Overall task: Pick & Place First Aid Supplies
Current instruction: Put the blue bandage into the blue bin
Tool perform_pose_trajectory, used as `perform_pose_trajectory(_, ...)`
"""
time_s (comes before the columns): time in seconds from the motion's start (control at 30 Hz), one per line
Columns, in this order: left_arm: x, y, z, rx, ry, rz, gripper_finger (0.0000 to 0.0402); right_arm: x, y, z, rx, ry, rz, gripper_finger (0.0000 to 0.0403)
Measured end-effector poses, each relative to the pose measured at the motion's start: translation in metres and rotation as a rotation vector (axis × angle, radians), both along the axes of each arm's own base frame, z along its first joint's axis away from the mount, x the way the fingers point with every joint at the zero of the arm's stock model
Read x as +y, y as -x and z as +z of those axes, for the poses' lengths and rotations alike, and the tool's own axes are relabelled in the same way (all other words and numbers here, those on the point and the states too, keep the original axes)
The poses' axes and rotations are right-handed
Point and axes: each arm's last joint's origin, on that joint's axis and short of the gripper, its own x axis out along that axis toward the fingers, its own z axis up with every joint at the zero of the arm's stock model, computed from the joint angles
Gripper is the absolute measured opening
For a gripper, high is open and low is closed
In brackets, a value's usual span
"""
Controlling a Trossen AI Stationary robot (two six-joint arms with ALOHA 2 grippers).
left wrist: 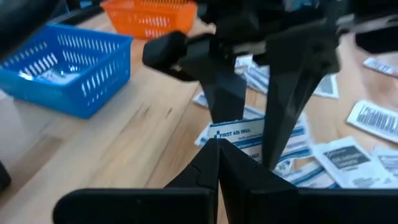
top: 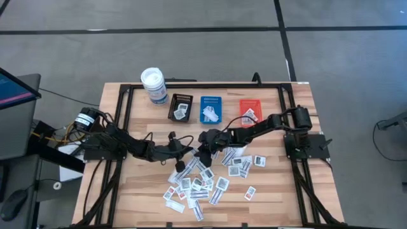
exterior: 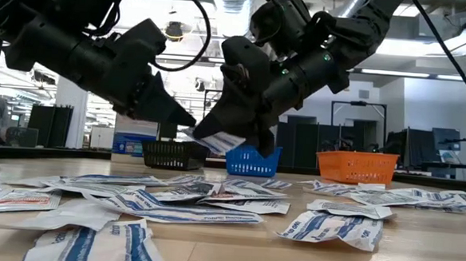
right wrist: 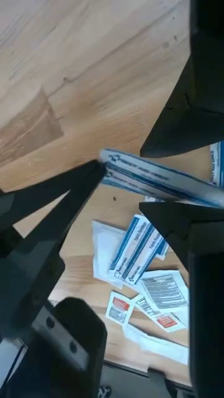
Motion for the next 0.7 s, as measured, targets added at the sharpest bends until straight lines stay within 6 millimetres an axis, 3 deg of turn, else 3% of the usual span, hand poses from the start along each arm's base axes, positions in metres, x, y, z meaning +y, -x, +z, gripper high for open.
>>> perform_pose_trajectory(0.3,0.0,0.0,0.0,-0.003,0.011,0.002,0.0008,0.0,0.001,-0.002,0.007,0.09,0.064,0.0013)
perform_pose_trajectory(0.47,0.0,0.0,0.0,-0.004,0.015,0.004,0.0018,-0.003,0.005,-0.004,0.053,0.108,0.068,0.0009)
perform_pose_trajectory(0.57,0.0,0.0,0.0,-0.004,0.016,0.004,0.0023,-0.01,0.009,0.009,0.059,0.126,0.064,0.0003)
perform_pose_trajectory(0.7,0.0,0.0,0.0,-0.004,0.016,0.004,0.0023,-0.031,0.021,0.04,0.067,0.217,-0.016,0.0005)
